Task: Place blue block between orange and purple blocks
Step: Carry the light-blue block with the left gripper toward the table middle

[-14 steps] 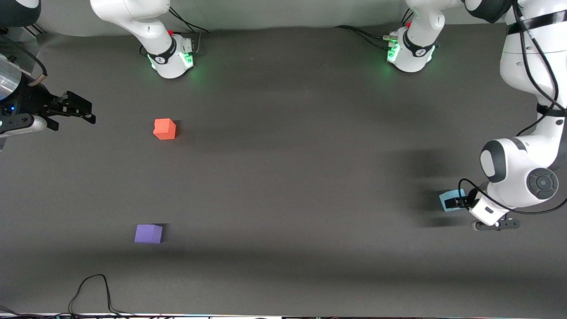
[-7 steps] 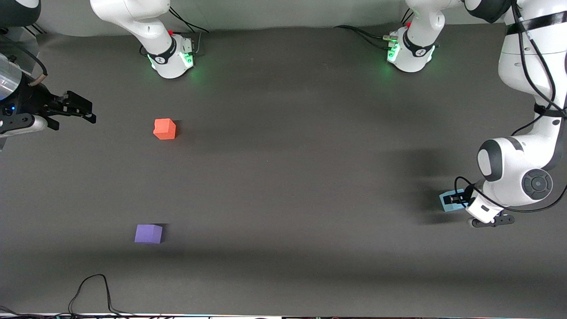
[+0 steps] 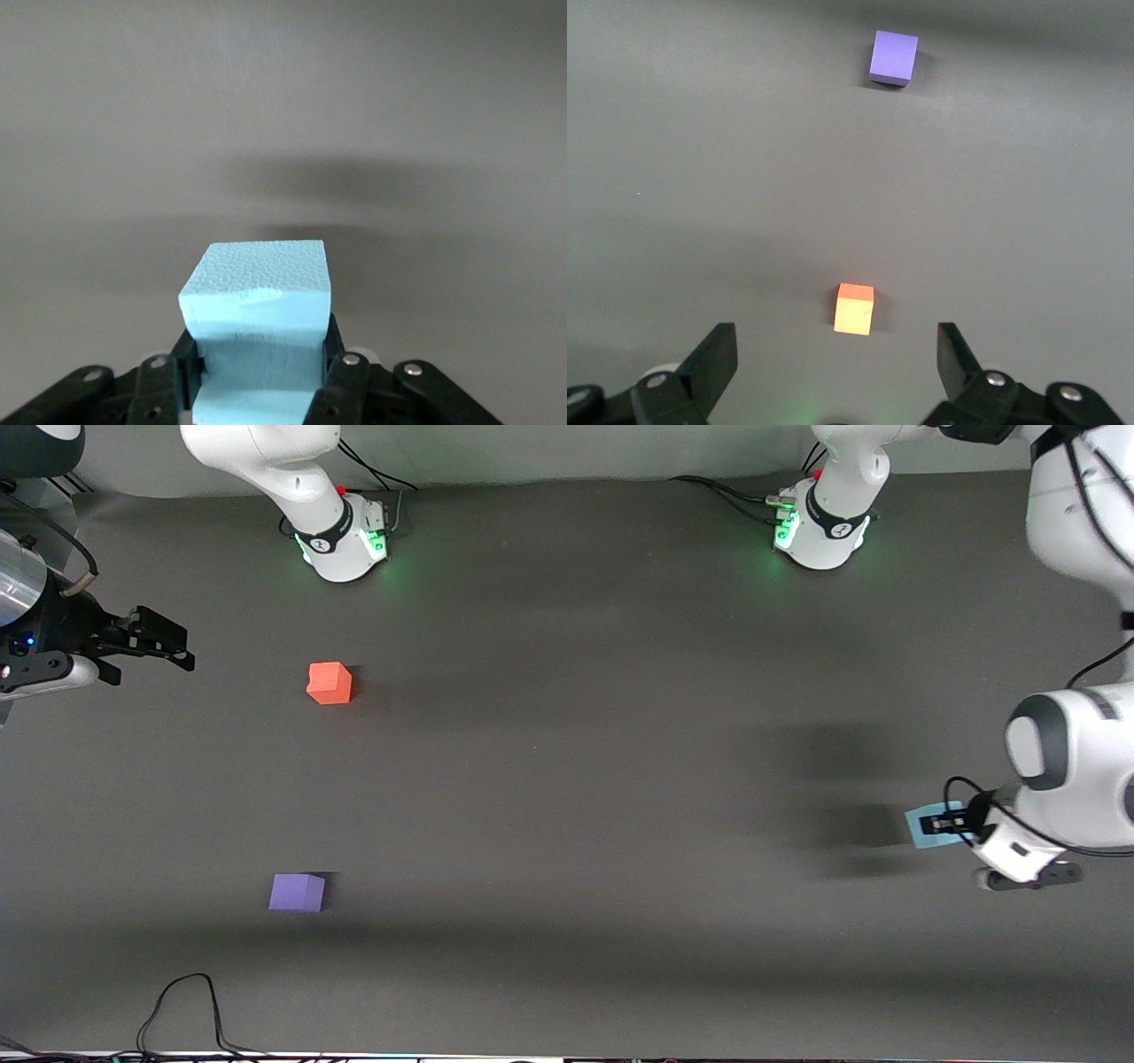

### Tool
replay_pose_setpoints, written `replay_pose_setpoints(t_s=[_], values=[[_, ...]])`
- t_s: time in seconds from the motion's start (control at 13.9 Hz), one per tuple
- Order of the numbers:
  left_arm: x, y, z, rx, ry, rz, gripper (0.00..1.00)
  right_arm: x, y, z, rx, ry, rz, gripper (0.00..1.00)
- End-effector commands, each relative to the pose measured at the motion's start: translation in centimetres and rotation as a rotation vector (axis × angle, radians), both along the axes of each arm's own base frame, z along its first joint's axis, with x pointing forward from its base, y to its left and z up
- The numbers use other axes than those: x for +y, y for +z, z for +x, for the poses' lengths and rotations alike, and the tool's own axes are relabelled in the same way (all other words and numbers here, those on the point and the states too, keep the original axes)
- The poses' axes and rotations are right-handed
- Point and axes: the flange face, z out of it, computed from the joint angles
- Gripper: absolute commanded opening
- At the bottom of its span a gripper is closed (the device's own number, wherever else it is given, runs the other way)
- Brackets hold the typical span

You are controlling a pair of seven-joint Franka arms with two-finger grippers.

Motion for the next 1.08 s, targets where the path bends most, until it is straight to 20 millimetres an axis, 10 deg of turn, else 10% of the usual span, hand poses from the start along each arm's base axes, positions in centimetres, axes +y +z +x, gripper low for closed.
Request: replay_pose_setpoints(t_s=[0.0,0.22,0.5,1.0], values=[[-2.4,7.8,0.7,-0.003,-0.022,-0.014,0.48,0.3,0.5,0.0,-0.001,-0.002,0.018,1.0],[-11.6,13.0,-0.4,-0.032,-0.068,-0.026,0.48,0.3,0.5,0.0,-0.001,-0.002,0.019,1.0],[-30.0,14.0,-4.3,-0.051,-0.033,-0.024,0.47,0.3,0.5,0.0,-0.003,-0.001,0.019,1.0],[-53.9,8.5,-12.4,-0.15,-0.068,-0.006,0.45,0.4,0.3,0.1,0.002,0.001,0.019,1.0]])
